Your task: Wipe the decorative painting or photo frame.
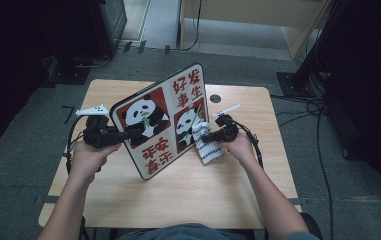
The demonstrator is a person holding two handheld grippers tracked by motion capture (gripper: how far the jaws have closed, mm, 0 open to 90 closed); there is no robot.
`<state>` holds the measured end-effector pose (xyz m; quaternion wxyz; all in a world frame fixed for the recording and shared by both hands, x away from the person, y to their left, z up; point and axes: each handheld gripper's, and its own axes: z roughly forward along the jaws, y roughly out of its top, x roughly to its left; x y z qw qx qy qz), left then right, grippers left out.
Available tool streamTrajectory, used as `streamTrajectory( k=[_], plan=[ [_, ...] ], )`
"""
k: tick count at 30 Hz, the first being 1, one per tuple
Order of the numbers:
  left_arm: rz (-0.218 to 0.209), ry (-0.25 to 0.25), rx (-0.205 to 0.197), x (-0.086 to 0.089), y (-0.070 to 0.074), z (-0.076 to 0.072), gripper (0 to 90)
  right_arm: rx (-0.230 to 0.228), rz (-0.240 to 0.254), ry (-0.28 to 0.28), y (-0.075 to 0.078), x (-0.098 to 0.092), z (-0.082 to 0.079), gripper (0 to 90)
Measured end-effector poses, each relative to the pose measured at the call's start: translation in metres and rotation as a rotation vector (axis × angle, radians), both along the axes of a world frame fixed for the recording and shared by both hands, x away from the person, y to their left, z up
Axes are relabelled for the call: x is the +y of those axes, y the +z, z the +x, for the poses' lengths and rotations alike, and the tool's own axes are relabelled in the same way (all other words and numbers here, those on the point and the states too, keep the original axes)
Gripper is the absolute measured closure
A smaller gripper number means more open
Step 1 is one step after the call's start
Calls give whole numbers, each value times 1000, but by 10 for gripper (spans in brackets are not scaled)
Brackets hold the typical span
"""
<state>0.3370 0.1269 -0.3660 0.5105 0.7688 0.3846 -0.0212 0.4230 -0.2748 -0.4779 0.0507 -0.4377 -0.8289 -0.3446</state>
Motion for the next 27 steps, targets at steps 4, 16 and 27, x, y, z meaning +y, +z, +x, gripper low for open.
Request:
streamTrajectory(
  k=[4,16,27],
  plan=[
    [-2,2,-2,0,0,0,772,11,-7,0,-1,1,0,759],
    [-4,-1,-1,0,0,0,770,-43,15,7,15,-1,-3,760],
    [-5,1,-5,0,-1,-1,770,-110,43,23,44,-3,-7,763]
  ],
)
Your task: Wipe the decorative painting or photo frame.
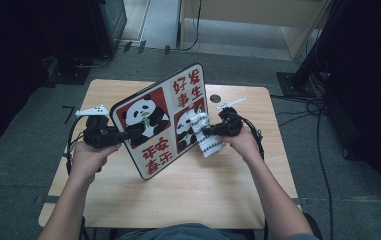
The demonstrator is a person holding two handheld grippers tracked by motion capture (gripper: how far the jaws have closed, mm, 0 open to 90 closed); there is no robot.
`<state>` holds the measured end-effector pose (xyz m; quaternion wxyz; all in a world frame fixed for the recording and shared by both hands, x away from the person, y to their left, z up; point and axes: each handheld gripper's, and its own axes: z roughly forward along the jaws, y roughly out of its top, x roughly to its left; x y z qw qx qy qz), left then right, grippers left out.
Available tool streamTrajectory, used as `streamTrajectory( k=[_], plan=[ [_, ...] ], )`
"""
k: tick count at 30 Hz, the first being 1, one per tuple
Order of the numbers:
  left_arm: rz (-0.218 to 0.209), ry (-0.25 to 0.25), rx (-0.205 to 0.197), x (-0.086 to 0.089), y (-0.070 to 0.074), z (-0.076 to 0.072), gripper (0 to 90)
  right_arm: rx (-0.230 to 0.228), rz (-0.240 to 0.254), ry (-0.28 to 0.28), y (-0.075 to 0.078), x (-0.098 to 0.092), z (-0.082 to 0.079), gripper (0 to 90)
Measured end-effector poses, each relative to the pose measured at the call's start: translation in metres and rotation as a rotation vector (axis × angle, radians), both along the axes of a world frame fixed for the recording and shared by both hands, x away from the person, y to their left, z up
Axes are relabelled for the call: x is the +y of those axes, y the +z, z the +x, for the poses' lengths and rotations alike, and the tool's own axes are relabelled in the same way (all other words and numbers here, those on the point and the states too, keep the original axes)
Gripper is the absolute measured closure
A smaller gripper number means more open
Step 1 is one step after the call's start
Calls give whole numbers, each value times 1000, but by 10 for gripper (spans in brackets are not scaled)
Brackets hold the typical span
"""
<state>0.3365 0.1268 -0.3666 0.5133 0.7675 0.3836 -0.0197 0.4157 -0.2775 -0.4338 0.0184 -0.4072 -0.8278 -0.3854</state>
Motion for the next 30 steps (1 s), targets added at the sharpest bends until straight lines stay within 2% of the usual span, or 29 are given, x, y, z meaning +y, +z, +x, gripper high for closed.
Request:
streamTrajectory(
  k=[2,7,9,13,15,19,23,30],
  plan=[
    [-2,1,0,0,0,0,770,-13,19,-5,5,-1,-1,765],
    [-5,1,-1,0,-1,0,769,-32,26,-3,21,-3,-2,767],
    [-6,1,-1,0,-1,0,769,-59,26,6,28,-3,-1,767],
    [-5,0,-2,0,-1,0,769,-84,42,8,43,-3,-2,767],
    [-5,1,-1,0,-1,0,769,-83,50,15,48,-3,-2,767],
    [-8,1,0,0,-1,0,768,-99,23,31,62,0,1,767],
    [-13,3,-3,1,-2,0,767,-110,33,39,80,4,5,767],
    [-16,0,1,1,-2,0,765,-148,21,56,115,14,10,766]
  ],
)
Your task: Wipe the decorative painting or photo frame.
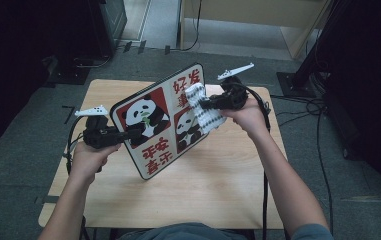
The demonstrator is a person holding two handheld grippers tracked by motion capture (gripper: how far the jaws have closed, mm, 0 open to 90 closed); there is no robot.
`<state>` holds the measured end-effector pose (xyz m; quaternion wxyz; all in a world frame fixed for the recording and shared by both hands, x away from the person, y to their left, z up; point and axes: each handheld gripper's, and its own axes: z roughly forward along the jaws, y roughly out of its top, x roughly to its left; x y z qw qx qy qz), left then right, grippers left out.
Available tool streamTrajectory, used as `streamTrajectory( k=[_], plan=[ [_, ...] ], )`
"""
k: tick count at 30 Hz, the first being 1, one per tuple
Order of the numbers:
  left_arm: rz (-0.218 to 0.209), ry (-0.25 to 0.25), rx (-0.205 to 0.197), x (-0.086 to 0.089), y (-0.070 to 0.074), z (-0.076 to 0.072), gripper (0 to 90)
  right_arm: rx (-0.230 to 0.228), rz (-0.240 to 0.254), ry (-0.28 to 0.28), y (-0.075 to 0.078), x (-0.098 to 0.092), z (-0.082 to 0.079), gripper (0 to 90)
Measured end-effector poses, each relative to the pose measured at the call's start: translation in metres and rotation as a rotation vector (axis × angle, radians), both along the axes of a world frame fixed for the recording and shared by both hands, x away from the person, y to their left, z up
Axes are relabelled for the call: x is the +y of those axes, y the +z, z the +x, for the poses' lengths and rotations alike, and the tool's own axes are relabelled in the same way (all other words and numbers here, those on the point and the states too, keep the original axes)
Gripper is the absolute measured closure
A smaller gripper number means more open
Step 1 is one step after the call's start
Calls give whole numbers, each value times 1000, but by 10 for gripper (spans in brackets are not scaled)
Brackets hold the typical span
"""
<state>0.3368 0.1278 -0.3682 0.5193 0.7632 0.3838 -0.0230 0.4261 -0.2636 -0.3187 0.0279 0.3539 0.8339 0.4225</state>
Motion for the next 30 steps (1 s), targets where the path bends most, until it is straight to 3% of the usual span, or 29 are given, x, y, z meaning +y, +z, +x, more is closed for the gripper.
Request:
streamTrajectory(
  k=[11,16,20,30],
  plan=[
    [1,-2,-6,0,0,0,767,-78,2,15,60,20,8,766],
    [-1,-3,0,0,0,0,766,-99,-16,27,78,35,14,766],
    [-2,-6,0,1,0,1,765,-112,-19,39,82,45,18,766],
    [-1,-15,4,2,0,2,767,-89,-36,53,70,55,21,766]
  ],
)
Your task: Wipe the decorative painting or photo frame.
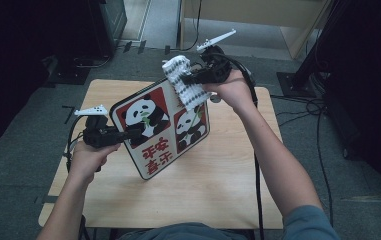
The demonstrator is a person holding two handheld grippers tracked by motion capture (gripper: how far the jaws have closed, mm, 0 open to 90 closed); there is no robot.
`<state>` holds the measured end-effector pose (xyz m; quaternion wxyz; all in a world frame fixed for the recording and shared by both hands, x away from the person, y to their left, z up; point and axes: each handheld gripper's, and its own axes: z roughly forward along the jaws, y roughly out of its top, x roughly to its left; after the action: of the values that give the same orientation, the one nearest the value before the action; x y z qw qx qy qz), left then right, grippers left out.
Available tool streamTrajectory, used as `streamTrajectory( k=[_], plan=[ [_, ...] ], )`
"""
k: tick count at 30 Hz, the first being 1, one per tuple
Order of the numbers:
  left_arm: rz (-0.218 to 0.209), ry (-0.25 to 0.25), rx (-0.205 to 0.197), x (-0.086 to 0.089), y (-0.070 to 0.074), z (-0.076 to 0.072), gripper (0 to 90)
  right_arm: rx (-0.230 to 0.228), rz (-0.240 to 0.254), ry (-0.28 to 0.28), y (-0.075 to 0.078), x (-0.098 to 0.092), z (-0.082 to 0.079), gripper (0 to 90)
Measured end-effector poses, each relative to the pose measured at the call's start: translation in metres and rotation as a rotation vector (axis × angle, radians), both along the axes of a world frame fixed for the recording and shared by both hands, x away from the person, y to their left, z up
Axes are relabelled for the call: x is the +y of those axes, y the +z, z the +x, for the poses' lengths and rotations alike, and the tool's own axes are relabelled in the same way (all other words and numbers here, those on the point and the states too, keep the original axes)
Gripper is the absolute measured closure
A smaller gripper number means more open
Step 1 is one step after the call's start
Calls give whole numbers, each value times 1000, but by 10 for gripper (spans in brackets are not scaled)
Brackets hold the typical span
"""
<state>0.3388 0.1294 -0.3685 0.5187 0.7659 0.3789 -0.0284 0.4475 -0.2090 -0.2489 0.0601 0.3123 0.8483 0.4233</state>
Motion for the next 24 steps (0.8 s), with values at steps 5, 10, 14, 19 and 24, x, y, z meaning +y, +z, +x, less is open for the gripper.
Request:
streamTrajectory(
  k=[5,10,14,19,24],
  plan=[
    [0,-1,-1,0,0,0,767,1,5,2,-3,-1,-1,766],
    [2,-3,-3,0,0,0,767,14,13,1,-9,-3,-3,765],
    [1,-5,-3,0,0,0,767,23,10,-1,-15,-5,-3,765],
    [1,-9,-5,0,0,0,767,36,6,-3,-21,-6,-4,765],
    [-2,-9,-3,0,0,0,767,44,16,-2,-28,-8,-5,765]
  ],
)
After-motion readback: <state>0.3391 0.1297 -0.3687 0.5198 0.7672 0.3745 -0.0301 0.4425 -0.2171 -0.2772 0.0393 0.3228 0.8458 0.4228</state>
